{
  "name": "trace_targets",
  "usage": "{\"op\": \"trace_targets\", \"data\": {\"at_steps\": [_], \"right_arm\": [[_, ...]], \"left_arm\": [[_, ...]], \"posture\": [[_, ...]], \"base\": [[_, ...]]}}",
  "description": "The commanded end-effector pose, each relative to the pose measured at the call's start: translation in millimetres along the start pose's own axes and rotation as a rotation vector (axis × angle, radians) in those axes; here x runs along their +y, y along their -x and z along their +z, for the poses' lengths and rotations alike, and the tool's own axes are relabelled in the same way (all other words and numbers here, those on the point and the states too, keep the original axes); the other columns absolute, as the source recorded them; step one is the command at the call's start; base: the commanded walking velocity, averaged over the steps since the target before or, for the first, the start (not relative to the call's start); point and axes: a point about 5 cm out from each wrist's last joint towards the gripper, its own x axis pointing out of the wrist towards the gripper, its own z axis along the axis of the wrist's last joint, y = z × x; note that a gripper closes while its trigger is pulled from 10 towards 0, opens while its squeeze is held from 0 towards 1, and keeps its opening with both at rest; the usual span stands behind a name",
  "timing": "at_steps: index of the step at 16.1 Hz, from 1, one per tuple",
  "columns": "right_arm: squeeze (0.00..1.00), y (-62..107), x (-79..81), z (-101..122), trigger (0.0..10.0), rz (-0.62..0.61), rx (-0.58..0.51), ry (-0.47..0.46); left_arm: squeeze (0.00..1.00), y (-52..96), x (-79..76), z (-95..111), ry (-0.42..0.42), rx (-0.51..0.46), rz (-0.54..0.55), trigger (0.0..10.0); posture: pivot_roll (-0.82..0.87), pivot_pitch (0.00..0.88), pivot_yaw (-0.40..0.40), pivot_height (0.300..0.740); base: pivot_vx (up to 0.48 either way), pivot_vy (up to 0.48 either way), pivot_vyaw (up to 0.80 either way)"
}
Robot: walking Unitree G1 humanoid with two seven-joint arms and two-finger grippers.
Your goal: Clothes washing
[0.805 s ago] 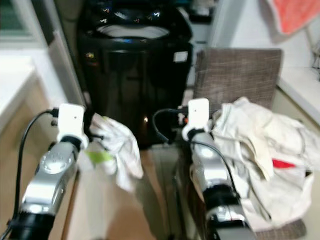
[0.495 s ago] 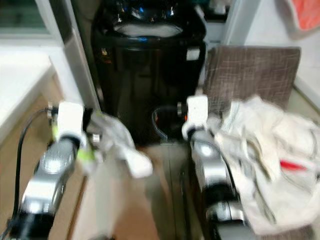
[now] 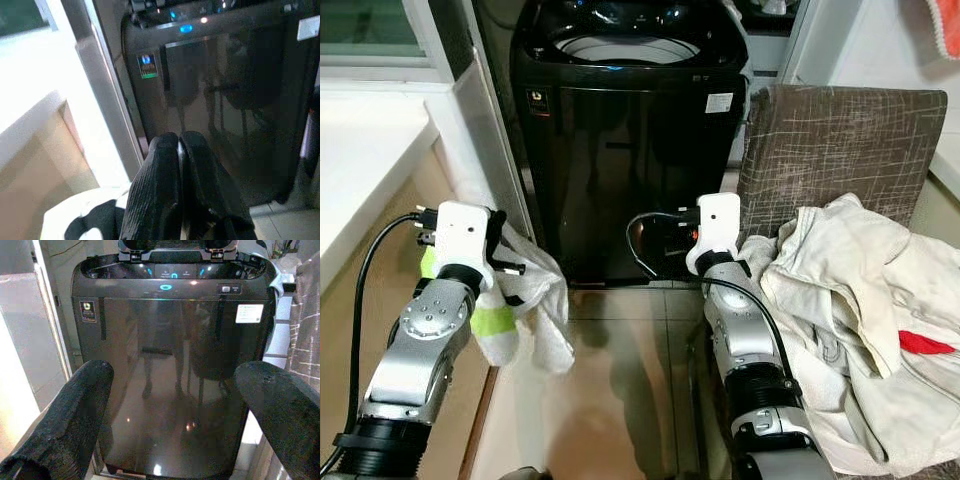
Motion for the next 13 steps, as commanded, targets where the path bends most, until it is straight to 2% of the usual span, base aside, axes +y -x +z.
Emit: {"op": "trace_targets", "data": {"at_steps": [1, 4, 6, 8, 11, 13], "right_arm": [[0.0, -2.7, -1.6, 7.3, 10.0, -0.007, -0.035, -0.007], [0.0, -2.8, -2.8, 6.2, 10.0, -0.011, -0.033, -0.012], [0.0, -2.4, -3.0, 5.3, 10.0, -0.013, -0.043, -0.049], [0.0, -1.4, 1.9, 4.9, 10.0, -0.001, -0.052, -0.051], [0.0, -3.9, 4.7, 5.1, 10.0, 0.008, -0.047, -0.043], [0.0, -5.4, 0.7, 5.8, 10.0, -0.013, -0.038, -0.037]], "left_arm": [[0.0, -2.3, 1.9, 14.7, -0.023, -0.066, 0.012, 10.0], [0.0, -2.3, 4.5, 10.5, -0.017, -0.049, 0.023, 10.0], [0.0, -4.4, 8.3, 2.9, 0.038, -0.019, 0.045, 10.0], [0.0, -5.8, 7.4, 3.7, 0.042, -0.035, 0.033, 10.0], [0.0, -8.6, 2.5, 7.5, 0.013, -0.055, -0.021, 10.0], [0.0, -10.8, 3.2, 9.3, 0.004, -0.064, -0.025, 10.0]], "posture": [[-0.05, 0.0, -0.004, 0.74], [-0.05, 0.0, -0.008, 0.74], [-0.04, 0.0, -0.02, 0.74], [-0.04, 0.0, -0.026, 0.74], [-0.04, 0.0, -0.027, 0.74], [-0.04, 0.0, -0.027, 0.74]], "base": [[0.356, 0.322, 0.0], [0.356, 0.321, 0.0], [0.356, 0.319, 0.0], [0.362, 0.315, 0.0], [0.443, 0.0, 0.0], [0.458, 0.0, -0.73]]}}
